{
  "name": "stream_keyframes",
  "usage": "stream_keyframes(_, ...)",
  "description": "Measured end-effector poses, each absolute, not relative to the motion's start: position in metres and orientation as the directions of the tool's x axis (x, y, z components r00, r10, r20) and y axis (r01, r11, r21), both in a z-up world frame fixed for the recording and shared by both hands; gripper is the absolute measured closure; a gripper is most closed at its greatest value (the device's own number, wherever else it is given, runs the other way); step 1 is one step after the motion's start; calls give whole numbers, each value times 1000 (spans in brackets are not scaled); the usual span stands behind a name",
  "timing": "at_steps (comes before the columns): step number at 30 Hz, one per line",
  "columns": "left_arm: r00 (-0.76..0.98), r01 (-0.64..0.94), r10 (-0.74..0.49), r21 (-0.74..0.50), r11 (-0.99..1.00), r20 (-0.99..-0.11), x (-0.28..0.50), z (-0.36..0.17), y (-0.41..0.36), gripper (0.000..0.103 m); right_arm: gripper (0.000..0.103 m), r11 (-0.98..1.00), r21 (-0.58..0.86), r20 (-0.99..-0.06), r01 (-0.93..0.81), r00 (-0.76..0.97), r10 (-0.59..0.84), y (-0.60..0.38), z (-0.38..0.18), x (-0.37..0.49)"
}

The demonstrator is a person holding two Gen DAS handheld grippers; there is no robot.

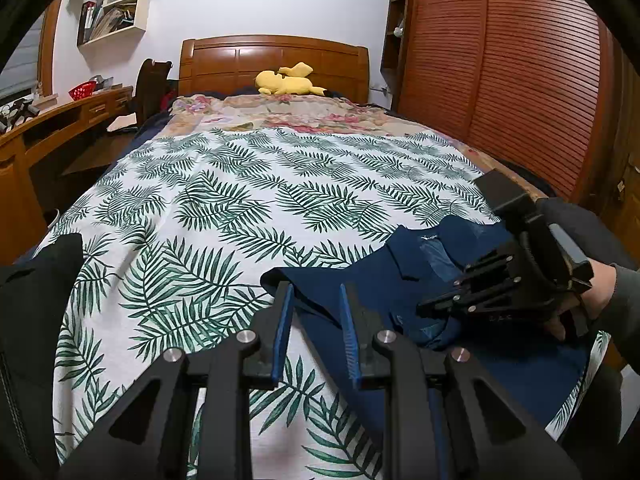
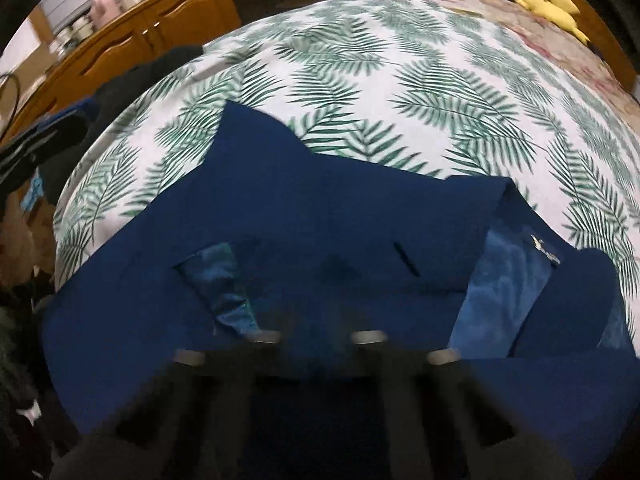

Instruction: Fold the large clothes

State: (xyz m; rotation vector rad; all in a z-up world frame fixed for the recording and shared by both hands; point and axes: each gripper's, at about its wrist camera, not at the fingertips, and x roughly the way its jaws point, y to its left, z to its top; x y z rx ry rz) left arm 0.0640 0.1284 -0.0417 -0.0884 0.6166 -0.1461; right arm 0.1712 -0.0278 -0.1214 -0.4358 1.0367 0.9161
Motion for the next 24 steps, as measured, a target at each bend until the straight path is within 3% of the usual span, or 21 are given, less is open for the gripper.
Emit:
stream_keyframes(8,807,112,-164,-126,986,-568,64,-43,129,81,103,652,-41,-731,-757,468,497,-45,-63,176)
stream_keyframes(14,806,110,-162,-126,986,-569,64,-44,129,81,103,648,-30,-760,-761,439,480,-41,-64,195)
stream_keyframes(15,806,109,-162,-126,986,-570,64,-44,129,81,98,644,-29,-770,-764,428,473,-39,-69,195)
stream_keyframes(17,804,108,-162,-127,986,-572,65,-45,129,81,39,629,-27,-796,-777,397,457,-33,-84,193)
stream_keyframes(18,804,108,-161,-127,986,-573,65,-45,129,81,33,619,-16,-804,-785,378,459,-32,-90,189)
stream_keyframes(24,801,108,-161,-126,986,-576,66,-46,129,81,33,563,42,-875,-825,242,420,-21,-132,182)
